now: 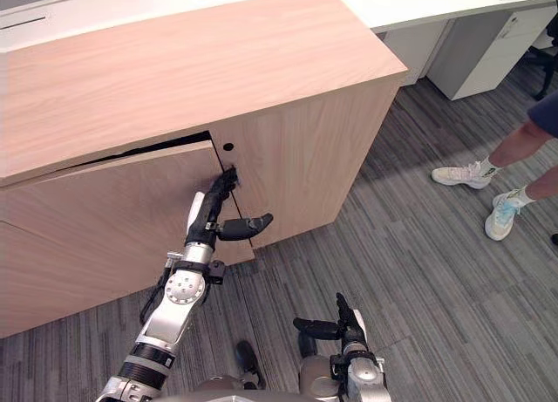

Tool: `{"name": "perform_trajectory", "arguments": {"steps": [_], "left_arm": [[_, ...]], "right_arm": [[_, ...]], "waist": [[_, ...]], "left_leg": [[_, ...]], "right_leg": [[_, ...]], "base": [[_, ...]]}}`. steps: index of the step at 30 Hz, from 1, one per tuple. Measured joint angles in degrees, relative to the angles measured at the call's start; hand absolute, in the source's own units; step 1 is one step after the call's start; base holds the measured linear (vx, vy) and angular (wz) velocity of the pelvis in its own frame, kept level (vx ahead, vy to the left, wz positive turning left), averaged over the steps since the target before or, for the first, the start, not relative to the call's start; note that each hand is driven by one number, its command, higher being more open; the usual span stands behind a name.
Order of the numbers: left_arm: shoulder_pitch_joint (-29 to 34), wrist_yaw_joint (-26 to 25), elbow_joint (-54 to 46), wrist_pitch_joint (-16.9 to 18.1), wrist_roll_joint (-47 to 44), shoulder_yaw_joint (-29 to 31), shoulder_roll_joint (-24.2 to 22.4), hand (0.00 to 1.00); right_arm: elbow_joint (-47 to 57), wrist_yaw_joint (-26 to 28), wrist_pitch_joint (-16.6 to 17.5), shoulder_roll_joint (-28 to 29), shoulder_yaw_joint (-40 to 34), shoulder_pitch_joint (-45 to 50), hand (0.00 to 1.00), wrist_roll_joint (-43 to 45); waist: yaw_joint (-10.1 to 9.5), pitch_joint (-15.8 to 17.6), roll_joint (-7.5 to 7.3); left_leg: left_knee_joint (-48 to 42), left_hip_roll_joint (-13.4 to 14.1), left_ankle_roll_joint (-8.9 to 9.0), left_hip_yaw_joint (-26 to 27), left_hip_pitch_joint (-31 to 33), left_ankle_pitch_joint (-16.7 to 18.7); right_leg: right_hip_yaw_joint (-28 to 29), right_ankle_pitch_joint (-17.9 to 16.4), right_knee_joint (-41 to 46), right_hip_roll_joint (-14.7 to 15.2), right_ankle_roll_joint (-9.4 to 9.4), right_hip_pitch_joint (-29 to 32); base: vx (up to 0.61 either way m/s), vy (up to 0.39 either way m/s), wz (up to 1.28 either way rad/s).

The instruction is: Walk over to the cabinet, pick up the folder, carry it to the office cabinet, place the folder inside the office cabinet, then close the office cabinet door

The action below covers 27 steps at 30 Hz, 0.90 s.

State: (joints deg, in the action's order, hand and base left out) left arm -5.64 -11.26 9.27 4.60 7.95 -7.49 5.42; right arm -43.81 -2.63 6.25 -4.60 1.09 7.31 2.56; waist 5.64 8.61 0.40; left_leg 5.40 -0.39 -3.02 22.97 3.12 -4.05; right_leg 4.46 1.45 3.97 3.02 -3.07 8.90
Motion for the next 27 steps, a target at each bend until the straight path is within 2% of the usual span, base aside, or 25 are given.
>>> {"name": "perform_trajectory", "arguments": {"steps": [4,7,9,11,15,17,19,21,23,24,27], "left_arm": [[0.09,-0.07,-0.59,-0.02,-0.63,3.73,0.5,1.0],[1.17,0.13,-3.33,-0.01,-2.78,3.58,0.81,1.0],[4.7,1.13,-8.53,0.09,-4.88,2.31,0.91,1.0],[10.2,3.67,-13.44,2.04,-7.74,-0.19,1.32,1.0],[17.46,7.34,-15.45,2.55,-9.03,-1.57,1.22,1.0],[21.26,8.73,-15.45,1.95,-6.47,-1.24,1.04,1.0],[26.01,10.22,-15.23,0.22,1.92,-0.05,0.03,1.0],[28.12,10.79,-12.92,-0.48,7.81,1.52,-1.34,1.0],[28.7,10.77,-8.41,-1.12,10.73,3.63,-2.4,1.0],[28.7,10.72,-4.88,-1.46,11.46,4.73,-2.58,1.0],[28.26,10.77,3.05,-2.57,12.82,6.14,-2.72,1.0]], "right_arm": [[0.0,0.16,-0.05,-0.02,-0.9,0.4,1.0,0.07],[0.0,0.23,-0.05,0.1,-1.45,0.85,1.0,0.14],[-0.01,0.27,-0.04,0.47,-2.36,1.02,1.0,0.14],[-0.2,0.27,-0.08,0.79,-3.16,1.35,1.0,0.14],[-0.18,0.33,-0.06,1.36,-3.54,0.63,1.0,0.12],[-0.18,0.52,-0.06,1.58,-3.59,0.04,1.0,0.11],[-0.14,1.26,-0.18,1.99,-4.72,0.12,1.0,0.06],[-0.32,1.95,-0.84,2.1,-5.59,0.37,1.0,0.05],[-0.61,2.45,-1.26,2.17,-5.72,0.55,1.0,0.06],[-0.94,2.6,-1.43,2.25,-5.72,0.55,1.0,0.06],[-1.93,2.7,-1.78,2.3,-5.87,0.69,1.0,0.07]], "waist": [[-0.15,0.01,-0.01],[-0.43,0.06,-0.08],[-0.85,0.06,-0.08],[-1.98,0.06,-0.08],[-3.25,0.06,-0.07],[-3.65,0.06,-0.07],[-4.57,0.04,-0.04],[-4.95,-0.01,0.04],[-4.99,-0.01,0.04],[-5.11,-0.05,0.04],[-5.52,-0.08,0.01]], "left_leg": [[0.02,-0.23,0.46,-1.1,1.6,0.09],[0.01,-0.53,0.45,-2.58,2.69,0.0],[-0.01,-0.69,0.38,-3.0,2.8,0.08],[-0.07,-0.87,-0.2,-4.49,2.09,-0.16],[-0.08,-0.62,-0.19,-6.25,1.27,-0.16],[-0.02,-0.62,-0.19,-6.93,0.89,-0.16],[0.02,-0.73,-0.17,-7.94,0.09,-0.18],[0.04,-0.8,-0.06,-8.85,-0.35,-0.18],[0.06,-0.83,0.24,-9.8,-0.72,-0.21],[0.06,-0.83,0.32,-10.09,-0.83,-0.26],[0.06,-1.0,0.35,-10.82,-0.88,-0.27]], "right_leg": [[-0.67,-0.34,-0.89,0.44,-0.42,0.75],[-2.09,0.6,-1.33,0.94,-0.82,0.82],[-2.5,0.68,-1.67,1.14,-0.88,0.52],[-3.64,0.62,-2.65,1.21,-0.93,-1.18],[-4.83,0.57,-3.01,1.01,-0.9,-2.82],[-5.42,0.16,-3.0,0.98,-0.77,-3.5],[-6.22,-0.63,-2.94,1.0,-0.7,-4.65],[-7.11,-1.27,-2.81,1.23,-0.55,-5.46],[-8.06,-2.1,-2.79,1.34,-1.09,-6.21],[-8.31,-2.71,-2.83,1.35,-0.59,-6.39],[-9.02,-3.03,-3.02,1.54,-0.71,-6.8]], "base": [[-0.02,-0.013,0.14],[0.05,0.01,0.25],[0.1,0.014,0.16],[0.14,-0.005,0.26],[0.07,-0.025,0.23],[0.0,-0.03,0.16],[-0.02,-0.025,0.2],[-0.05,-0.021,0.28],[-0.05,-0.018,0.26],[-0.04,-0.019,0.13],[-0.01,-0.006,0.13]]}}
